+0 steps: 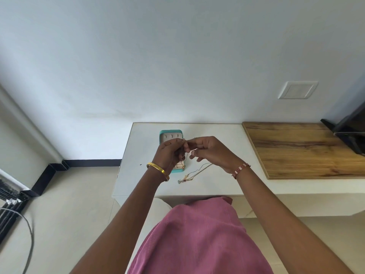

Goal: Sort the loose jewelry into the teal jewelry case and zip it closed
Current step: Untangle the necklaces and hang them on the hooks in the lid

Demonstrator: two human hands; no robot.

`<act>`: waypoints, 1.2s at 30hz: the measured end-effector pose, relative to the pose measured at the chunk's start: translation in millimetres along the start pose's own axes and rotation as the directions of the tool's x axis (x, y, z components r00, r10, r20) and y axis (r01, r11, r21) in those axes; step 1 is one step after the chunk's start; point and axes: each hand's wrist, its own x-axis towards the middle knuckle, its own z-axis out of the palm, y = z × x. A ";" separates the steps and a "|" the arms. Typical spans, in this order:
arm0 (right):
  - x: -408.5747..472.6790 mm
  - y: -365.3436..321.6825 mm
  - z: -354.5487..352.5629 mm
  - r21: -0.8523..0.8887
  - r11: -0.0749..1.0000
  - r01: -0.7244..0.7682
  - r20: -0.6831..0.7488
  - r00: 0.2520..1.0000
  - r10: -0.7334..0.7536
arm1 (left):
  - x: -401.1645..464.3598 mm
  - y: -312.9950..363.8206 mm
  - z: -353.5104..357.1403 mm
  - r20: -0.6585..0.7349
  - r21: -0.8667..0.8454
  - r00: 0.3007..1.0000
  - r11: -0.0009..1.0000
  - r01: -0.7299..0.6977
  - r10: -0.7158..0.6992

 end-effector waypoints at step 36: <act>-2.6 -17.4 -1.6 0.097 0.994 -0.056 -0.110 0.992 0.067 | -8.6 1.2 0.4 -0.018 0.556 0.993 0.827 -0.088 0.118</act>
